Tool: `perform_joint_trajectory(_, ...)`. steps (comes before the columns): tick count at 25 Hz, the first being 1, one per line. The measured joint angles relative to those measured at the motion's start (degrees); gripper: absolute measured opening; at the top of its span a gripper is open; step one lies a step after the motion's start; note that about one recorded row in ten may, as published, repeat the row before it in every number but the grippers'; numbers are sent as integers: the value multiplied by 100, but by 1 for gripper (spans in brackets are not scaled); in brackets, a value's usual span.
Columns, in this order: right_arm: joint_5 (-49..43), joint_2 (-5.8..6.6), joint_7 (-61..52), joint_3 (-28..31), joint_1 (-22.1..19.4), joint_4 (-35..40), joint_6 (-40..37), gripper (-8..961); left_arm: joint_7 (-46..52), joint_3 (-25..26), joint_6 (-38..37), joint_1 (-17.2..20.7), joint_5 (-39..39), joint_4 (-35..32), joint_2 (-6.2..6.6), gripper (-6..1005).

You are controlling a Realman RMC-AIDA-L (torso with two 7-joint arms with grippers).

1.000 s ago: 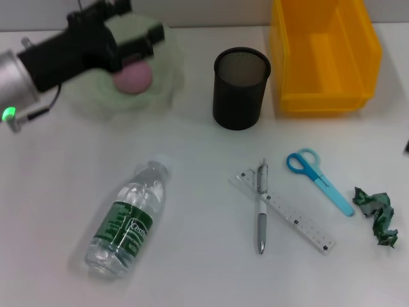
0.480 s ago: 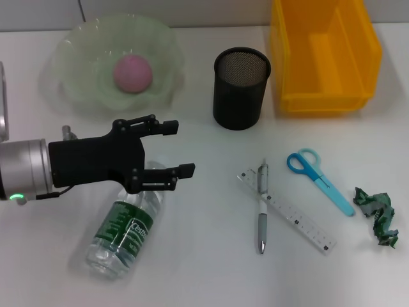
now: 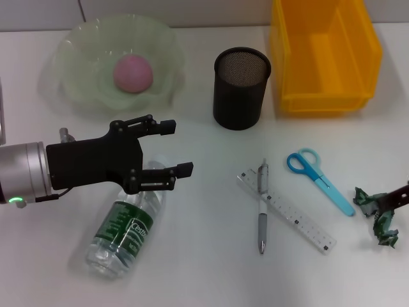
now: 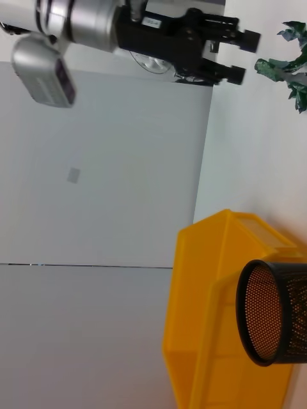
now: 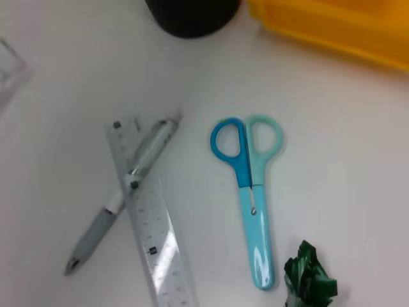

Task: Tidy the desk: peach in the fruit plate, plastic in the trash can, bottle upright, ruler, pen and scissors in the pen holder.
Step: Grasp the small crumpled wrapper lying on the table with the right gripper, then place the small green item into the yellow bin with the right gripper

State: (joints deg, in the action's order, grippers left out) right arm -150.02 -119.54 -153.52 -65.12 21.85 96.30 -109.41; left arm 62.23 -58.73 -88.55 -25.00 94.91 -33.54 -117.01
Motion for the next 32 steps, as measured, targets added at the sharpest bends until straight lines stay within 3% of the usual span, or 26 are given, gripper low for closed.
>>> perform_joint_trajectory(10, -321, 21, -78, -705, 122, -1083, 841, 752, -35, 2, -48, 8, -6, 6, 9, 840)
perform_joint_trajectory(15, -381, 27, -44, -783, 193, -1321, 1014, 516, -42, 2, -35, 17, -6, 6, 3, 839)
perform_joint_trajectory(26, -388, 27, 2, -845, 109, -1124, 1021, 277, -131, 41, -8, 58, -30, 6, -4, 839)
perform_joint_trajectory(31, -383, 27, 2, -775, 90, -603, 697, 47, -138, 48, -8, 61, -29, 5, -6, 838)
perform_joint_trajectory(32, -372, 26, 0, -740, 93, -456, 594, 39, -140, 48, -8, 62, -32, 5, -6, 838)
